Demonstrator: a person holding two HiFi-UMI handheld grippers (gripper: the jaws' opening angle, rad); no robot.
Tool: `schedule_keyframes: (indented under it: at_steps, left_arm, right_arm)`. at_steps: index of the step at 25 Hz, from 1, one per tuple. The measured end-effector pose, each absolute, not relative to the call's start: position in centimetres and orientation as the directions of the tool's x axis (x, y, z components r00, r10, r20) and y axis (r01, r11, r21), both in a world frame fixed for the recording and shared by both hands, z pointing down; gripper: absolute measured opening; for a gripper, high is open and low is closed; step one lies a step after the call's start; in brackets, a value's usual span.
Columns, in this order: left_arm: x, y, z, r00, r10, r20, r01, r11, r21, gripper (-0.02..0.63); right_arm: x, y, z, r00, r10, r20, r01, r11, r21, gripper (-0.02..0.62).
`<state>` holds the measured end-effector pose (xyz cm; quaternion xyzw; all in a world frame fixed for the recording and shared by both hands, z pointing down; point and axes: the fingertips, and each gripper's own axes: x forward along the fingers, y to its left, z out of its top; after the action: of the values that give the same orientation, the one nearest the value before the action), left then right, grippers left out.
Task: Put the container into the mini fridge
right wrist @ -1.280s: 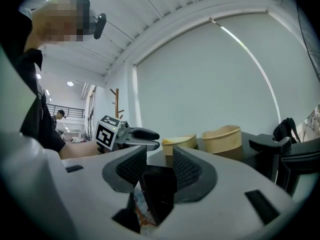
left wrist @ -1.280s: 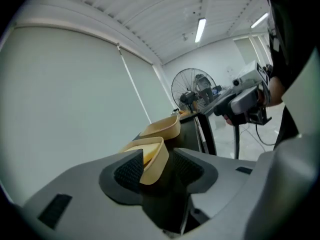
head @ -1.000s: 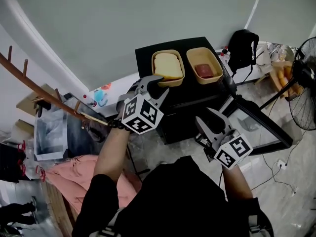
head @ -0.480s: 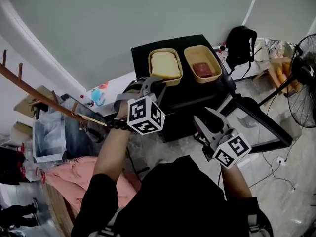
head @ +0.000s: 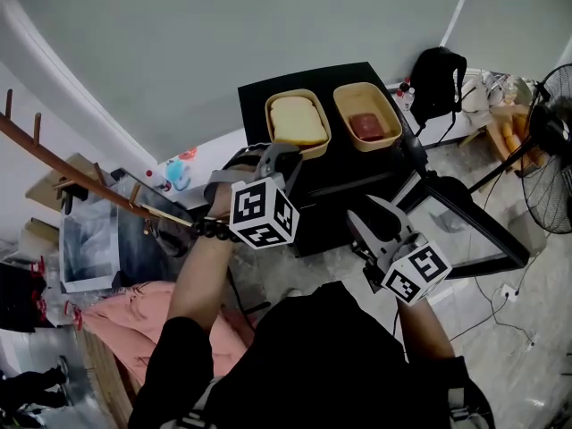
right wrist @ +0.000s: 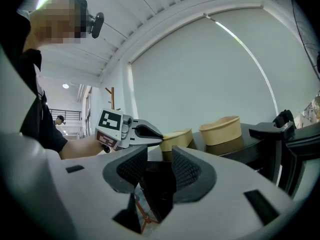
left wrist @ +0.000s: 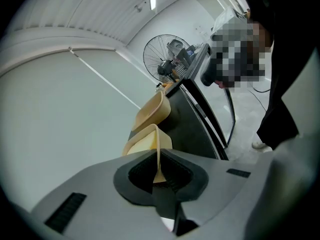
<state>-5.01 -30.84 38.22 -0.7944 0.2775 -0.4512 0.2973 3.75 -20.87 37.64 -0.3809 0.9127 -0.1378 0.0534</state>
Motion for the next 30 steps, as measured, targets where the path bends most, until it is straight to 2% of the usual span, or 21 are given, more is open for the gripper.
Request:
schedule_keyframes:
  at_steps: [8,20,24,30]
  left_arm:
    - [-4.6,-27.4,37.8,0.499,-0.671,0.549,-0.203,-0.706,-0.679,0.034]
    - [-4.6,-22.5,37.3,0.544,-0.648,0.533,-0.215,-0.722,-0.658,0.034]
    - [-4.7,-20.9,37.1,0.561,-0.638,0.527,-0.222,-0.73,-0.647,0.034]
    - [-4.2,-19.0,37.1,0.579,-0.628,0.52,-0.21,-0.731,-0.649,0.034]
  right_arm:
    - [3.0,-20.5,38.6,-0.727,-0.686,0.017,-0.644,0.674,-0.362,0.163]
    - [2.1,-20.4,39.6,-0.77,-0.637,-0.016,-0.452,0.564,-0.691,0.164]
    - [1.2,-20.5,39.3,-0.79,-0.61,-0.053,-0.328,0.495,-0.805,0.249]
    - [0.6,-21.4,38.7,-0.785,-0.607,-0.121,-0.151,0.377,-0.914,0.29]
